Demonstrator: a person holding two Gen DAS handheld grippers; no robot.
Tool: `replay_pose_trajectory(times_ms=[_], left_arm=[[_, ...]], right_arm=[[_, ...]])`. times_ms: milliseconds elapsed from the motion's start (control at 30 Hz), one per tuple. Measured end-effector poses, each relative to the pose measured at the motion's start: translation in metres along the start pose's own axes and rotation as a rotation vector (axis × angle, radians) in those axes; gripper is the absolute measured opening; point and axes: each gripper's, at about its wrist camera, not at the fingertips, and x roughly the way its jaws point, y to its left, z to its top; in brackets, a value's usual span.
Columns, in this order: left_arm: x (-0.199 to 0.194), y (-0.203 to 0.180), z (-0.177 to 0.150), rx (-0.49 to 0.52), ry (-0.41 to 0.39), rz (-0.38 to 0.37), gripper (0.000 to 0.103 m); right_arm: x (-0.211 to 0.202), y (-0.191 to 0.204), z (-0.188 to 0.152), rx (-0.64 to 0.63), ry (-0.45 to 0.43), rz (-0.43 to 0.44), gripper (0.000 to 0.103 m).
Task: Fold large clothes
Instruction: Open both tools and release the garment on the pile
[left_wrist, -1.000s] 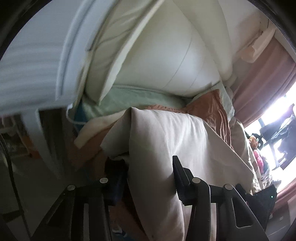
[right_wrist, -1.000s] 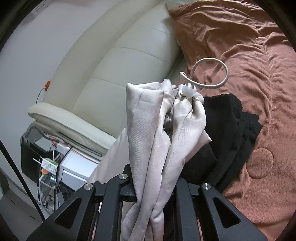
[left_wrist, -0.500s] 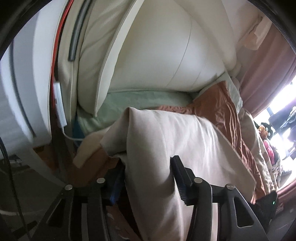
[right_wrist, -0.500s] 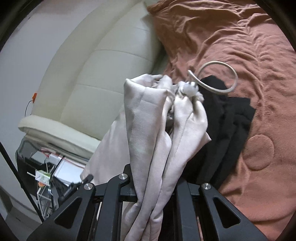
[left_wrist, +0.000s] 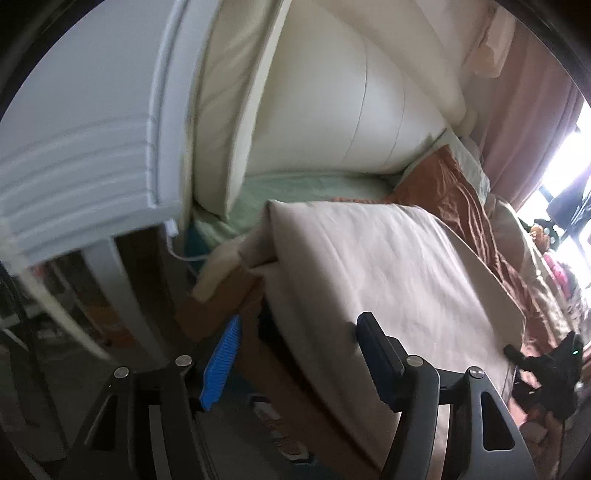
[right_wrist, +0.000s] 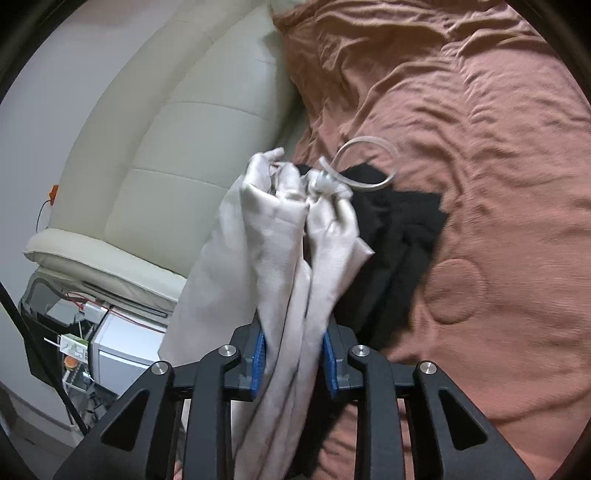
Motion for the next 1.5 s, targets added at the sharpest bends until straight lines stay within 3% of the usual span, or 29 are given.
replay_pose_trajectory(times_ms=[100, 200, 300, 467, 567, 633, 767, 933, 1100, 1200, 1500], left_arm=[[-0.023, -0.006, 0.001, 0.067, -0.081, 0.056, 0.066], [-0.034, -0.006, 0.012, 0.085, -0.125, 0.057, 0.066], [-0.031, -0.011, 0.033, 0.093, -0.130, 0.036, 0.066], [-0.004, -0.045, 0.055, 0.213, -0.111, 0.051, 0.066], [0.020, -0.058, 0.061, 0.269, -0.091, 0.091, 0.066], [0.039, -0.061, 0.062, 0.305, -0.082, 0.165, 0.066], [0.070, -0.050, 0.059, 0.313, -0.020, 0.238, 0.066], [0.091, -0.039, 0.050, 0.320, 0.018, 0.268, 0.066], [0.093, -0.038, 0.045, 0.319, 0.037, 0.277, 0.066], [0.079, -0.043, 0.046, 0.326, 0.033, 0.283, 0.066], [0.001, -0.056, 0.035, 0.267, -0.043, 0.165, 0.067]], right_arm=[[-0.030, 0.017, -0.003, -0.110, -0.093, -0.092, 0.023], [-0.061, 0.033, -0.005, -0.186, -0.196, -0.147, 0.023], [-0.068, 0.048, 0.009, -0.217, -0.180, -0.132, 0.023], [-0.051, 0.081, 0.016, -0.354, -0.131, -0.186, 0.023], [-0.023, 0.095, 0.022, -0.448, -0.085, -0.300, 0.023], [-0.002, 0.098, 0.025, -0.504, -0.051, -0.358, 0.023], [0.025, 0.086, 0.033, -0.547, -0.023, -0.478, 0.023], [0.042, 0.061, 0.038, -0.480, 0.033, -0.444, 0.023], [0.043, 0.057, 0.039, -0.466, 0.049, -0.470, 0.023], [0.029, 0.066, 0.043, -0.458, 0.030, -0.470, 0.023], [-0.055, 0.114, 0.020, -0.553, -0.051, -0.417, 0.023]])
